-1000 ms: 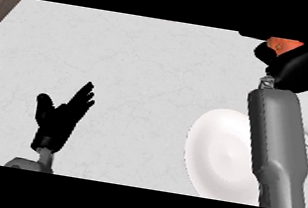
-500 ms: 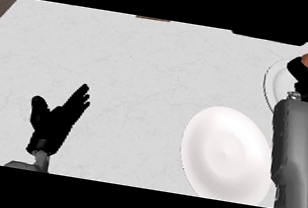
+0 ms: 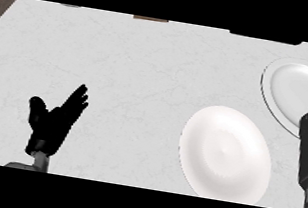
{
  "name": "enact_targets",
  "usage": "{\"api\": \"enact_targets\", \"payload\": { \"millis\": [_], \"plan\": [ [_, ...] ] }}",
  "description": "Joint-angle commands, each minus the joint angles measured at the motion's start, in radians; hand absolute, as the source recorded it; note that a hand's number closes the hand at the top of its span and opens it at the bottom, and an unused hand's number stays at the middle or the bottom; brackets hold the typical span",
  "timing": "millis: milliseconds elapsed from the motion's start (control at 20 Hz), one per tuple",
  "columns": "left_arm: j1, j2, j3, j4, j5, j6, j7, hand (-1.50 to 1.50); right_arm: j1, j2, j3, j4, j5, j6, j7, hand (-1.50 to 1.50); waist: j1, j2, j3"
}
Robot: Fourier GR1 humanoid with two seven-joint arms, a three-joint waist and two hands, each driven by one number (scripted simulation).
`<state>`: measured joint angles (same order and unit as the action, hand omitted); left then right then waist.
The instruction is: Pick the squash from the plate and place it in the plate
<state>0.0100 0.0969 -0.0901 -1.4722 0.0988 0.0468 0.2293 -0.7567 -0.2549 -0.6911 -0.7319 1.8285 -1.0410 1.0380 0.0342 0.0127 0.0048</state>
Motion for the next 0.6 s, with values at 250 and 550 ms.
{"api": "enact_targets", "payload": {
  "millis": [250, 550],
  "plan": [
    [-0.043, -0.01, 0.008, 0.04, -0.001, 0.009, 0.035, 0.0, -0.074, -0.127, -0.112, 0.303, -0.325, 0.098, -0.096, -1.5, -0.01, 0.001, 0.0],
    [0.014, 0.001, 0.01, 0.041, -0.009, -0.011, -0.046, 0.0, -0.026, -0.125, -0.143, 0.337, -0.616, -0.02, -0.459, -1.5, -0.006, 0.001, 0.003]
  ]
}}
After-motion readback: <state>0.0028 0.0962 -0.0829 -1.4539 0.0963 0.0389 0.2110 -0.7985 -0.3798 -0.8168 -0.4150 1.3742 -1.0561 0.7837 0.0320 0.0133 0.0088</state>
